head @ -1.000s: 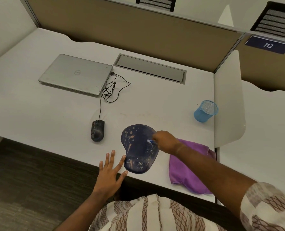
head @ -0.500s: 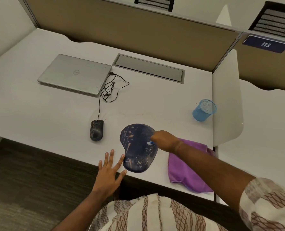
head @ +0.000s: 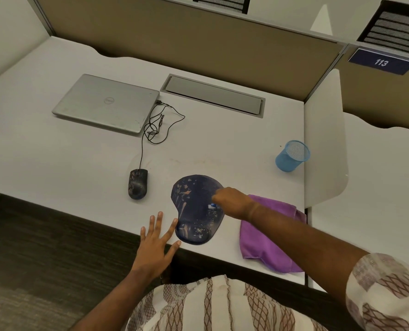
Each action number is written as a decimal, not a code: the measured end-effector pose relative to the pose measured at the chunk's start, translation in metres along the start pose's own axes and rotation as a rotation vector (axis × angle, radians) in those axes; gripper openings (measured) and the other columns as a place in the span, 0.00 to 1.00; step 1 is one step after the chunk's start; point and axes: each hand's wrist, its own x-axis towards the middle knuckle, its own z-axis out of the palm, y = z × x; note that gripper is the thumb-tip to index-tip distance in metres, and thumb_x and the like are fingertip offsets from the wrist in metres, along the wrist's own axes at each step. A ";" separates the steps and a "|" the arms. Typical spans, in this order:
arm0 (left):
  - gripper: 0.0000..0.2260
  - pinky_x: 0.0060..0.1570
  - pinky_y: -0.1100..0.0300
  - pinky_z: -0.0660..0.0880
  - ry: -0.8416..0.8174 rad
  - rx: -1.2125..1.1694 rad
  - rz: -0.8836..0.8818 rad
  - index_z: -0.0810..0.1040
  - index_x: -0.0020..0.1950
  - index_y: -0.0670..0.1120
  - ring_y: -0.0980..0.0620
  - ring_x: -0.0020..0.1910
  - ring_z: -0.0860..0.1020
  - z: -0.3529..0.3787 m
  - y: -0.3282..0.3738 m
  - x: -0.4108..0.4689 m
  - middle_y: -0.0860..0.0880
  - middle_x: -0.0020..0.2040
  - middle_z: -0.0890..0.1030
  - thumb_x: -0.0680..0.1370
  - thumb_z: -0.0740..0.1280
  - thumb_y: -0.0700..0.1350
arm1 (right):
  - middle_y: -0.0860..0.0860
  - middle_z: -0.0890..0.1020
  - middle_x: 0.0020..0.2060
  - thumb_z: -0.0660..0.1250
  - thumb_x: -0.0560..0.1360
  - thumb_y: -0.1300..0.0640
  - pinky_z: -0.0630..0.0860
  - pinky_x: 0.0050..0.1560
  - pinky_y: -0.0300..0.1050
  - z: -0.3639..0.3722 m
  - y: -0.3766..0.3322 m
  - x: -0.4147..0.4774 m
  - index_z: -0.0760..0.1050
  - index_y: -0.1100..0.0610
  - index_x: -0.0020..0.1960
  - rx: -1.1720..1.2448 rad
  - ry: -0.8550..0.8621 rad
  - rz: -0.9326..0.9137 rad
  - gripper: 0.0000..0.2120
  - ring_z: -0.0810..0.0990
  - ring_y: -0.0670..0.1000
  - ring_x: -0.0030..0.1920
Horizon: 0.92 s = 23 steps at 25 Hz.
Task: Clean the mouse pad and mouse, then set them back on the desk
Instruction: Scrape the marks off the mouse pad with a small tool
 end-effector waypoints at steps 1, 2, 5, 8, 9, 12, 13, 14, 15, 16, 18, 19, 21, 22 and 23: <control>0.31 0.77 0.44 0.32 0.000 0.000 0.000 0.38 0.81 0.67 0.48 0.80 0.29 -0.001 0.000 0.000 0.51 0.82 0.30 0.80 0.43 0.71 | 0.59 0.82 0.49 0.61 0.78 0.65 0.74 0.47 0.47 0.003 0.001 -0.003 0.80 0.63 0.54 -0.013 -0.023 0.004 0.10 0.80 0.58 0.48; 0.31 0.77 0.43 0.32 0.001 0.002 -0.001 0.39 0.81 0.67 0.47 0.80 0.29 -0.001 0.000 0.000 0.50 0.82 0.30 0.80 0.43 0.71 | 0.59 0.82 0.49 0.60 0.78 0.66 0.75 0.48 0.48 0.005 0.005 -0.007 0.80 0.64 0.54 -0.027 -0.044 0.007 0.11 0.80 0.58 0.48; 0.31 0.77 0.43 0.33 0.004 -0.004 -0.001 0.41 0.82 0.65 0.47 0.80 0.30 -0.001 0.001 -0.001 0.50 0.82 0.31 0.80 0.43 0.71 | 0.59 0.82 0.48 0.60 0.78 0.66 0.78 0.51 0.50 0.002 0.015 -0.017 0.80 0.64 0.54 -0.070 -0.119 -0.006 0.10 0.81 0.57 0.48; 0.32 0.77 0.43 0.33 0.006 0.000 -0.002 0.42 0.82 0.65 0.46 0.80 0.30 0.000 0.001 0.000 0.49 0.82 0.32 0.80 0.43 0.71 | 0.59 0.83 0.48 0.63 0.77 0.65 0.79 0.51 0.50 -0.009 0.017 -0.012 0.81 0.63 0.55 -0.036 -0.090 0.017 0.10 0.82 0.57 0.47; 0.32 0.77 0.43 0.33 0.004 0.002 -0.005 0.41 0.82 0.65 0.46 0.80 0.30 0.000 0.000 0.001 0.49 0.82 0.32 0.80 0.43 0.71 | 0.58 0.84 0.47 0.64 0.77 0.64 0.79 0.50 0.51 -0.012 0.016 -0.007 0.82 0.63 0.55 -0.021 -0.052 0.027 0.10 0.83 0.57 0.46; 0.32 0.77 0.43 0.32 -0.002 0.007 -0.005 0.41 0.82 0.65 0.46 0.80 0.30 0.000 0.001 0.001 0.49 0.82 0.31 0.80 0.43 0.71 | 0.59 0.83 0.47 0.63 0.78 0.61 0.78 0.49 0.50 -0.011 0.010 0.002 0.81 0.63 0.53 -0.017 -0.007 0.046 0.10 0.82 0.58 0.46; 0.32 0.77 0.43 0.32 -0.003 0.011 -0.005 0.41 0.82 0.65 0.46 0.80 0.30 0.000 0.001 0.001 0.49 0.82 0.31 0.80 0.43 0.71 | 0.59 0.83 0.48 0.63 0.79 0.62 0.77 0.49 0.50 -0.009 0.010 0.002 0.81 0.63 0.54 -0.032 -0.029 0.050 0.10 0.82 0.58 0.47; 0.32 0.77 0.43 0.32 -0.002 0.011 -0.005 0.41 0.82 0.65 0.46 0.80 0.30 0.000 0.001 0.001 0.49 0.82 0.31 0.80 0.43 0.71 | 0.60 0.82 0.49 0.62 0.79 0.63 0.77 0.50 0.50 -0.008 0.011 0.000 0.81 0.64 0.54 -0.049 -0.054 0.051 0.10 0.82 0.59 0.49; 0.32 0.77 0.42 0.33 0.003 0.009 -0.006 0.42 0.82 0.64 0.46 0.80 0.30 0.000 0.001 0.000 0.49 0.82 0.32 0.80 0.43 0.71 | 0.60 0.82 0.50 0.62 0.79 0.64 0.76 0.50 0.50 -0.009 0.013 -0.003 0.80 0.64 0.55 -0.067 -0.079 0.050 0.10 0.81 0.59 0.49; 0.32 0.77 0.42 0.33 0.006 0.007 -0.008 0.42 0.82 0.64 0.46 0.81 0.31 0.000 0.001 0.000 0.49 0.83 0.32 0.80 0.43 0.71 | 0.61 0.82 0.51 0.62 0.79 0.64 0.76 0.50 0.49 -0.011 0.017 -0.006 0.80 0.65 0.56 -0.084 -0.102 0.044 0.10 0.81 0.59 0.50; 0.32 0.77 0.42 0.33 -0.002 0.013 -0.010 0.41 0.82 0.64 0.46 0.80 0.30 0.001 0.001 0.000 0.49 0.82 0.31 0.79 0.43 0.71 | 0.60 0.81 0.51 0.62 0.79 0.65 0.76 0.49 0.48 -0.016 0.024 -0.012 0.79 0.65 0.56 -0.108 -0.119 0.044 0.10 0.81 0.58 0.50; 0.32 0.77 0.42 0.32 -0.007 0.020 -0.010 0.40 0.82 0.65 0.46 0.80 0.29 0.001 0.001 0.001 0.49 0.82 0.31 0.79 0.43 0.71 | 0.60 0.81 0.51 0.63 0.78 0.66 0.76 0.48 0.47 -0.019 0.027 -0.013 0.80 0.64 0.56 -0.102 -0.104 0.056 0.10 0.81 0.58 0.49; 0.32 0.77 0.43 0.32 -0.008 0.020 -0.012 0.39 0.82 0.65 0.47 0.80 0.28 0.000 0.001 0.001 0.50 0.82 0.30 0.79 0.42 0.71 | 0.59 0.82 0.48 0.64 0.76 0.66 0.76 0.46 0.47 -0.022 0.026 -0.008 0.81 0.63 0.54 -0.044 -0.047 0.090 0.10 0.81 0.57 0.47; 0.32 0.77 0.43 0.31 -0.006 0.016 -0.013 0.40 0.82 0.65 0.47 0.80 0.28 0.000 0.001 0.001 0.50 0.82 0.30 0.79 0.42 0.71 | 0.58 0.82 0.47 0.64 0.77 0.64 0.76 0.46 0.48 -0.022 0.021 -0.005 0.81 0.62 0.52 -0.010 -0.026 0.102 0.08 0.80 0.56 0.45; 0.32 0.76 0.43 0.31 -0.007 0.015 -0.013 0.40 0.82 0.65 0.47 0.80 0.28 0.000 0.002 0.001 0.50 0.82 0.30 0.79 0.42 0.71 | 0.58 0.82 0.46 0.64 0.78 0.61 0.76 0.45 0.49 -0.020 0.016 -0.002 0.82 0.62 0.51 0.017 -0.023 0.109 0.08 0.80 0.56 0.43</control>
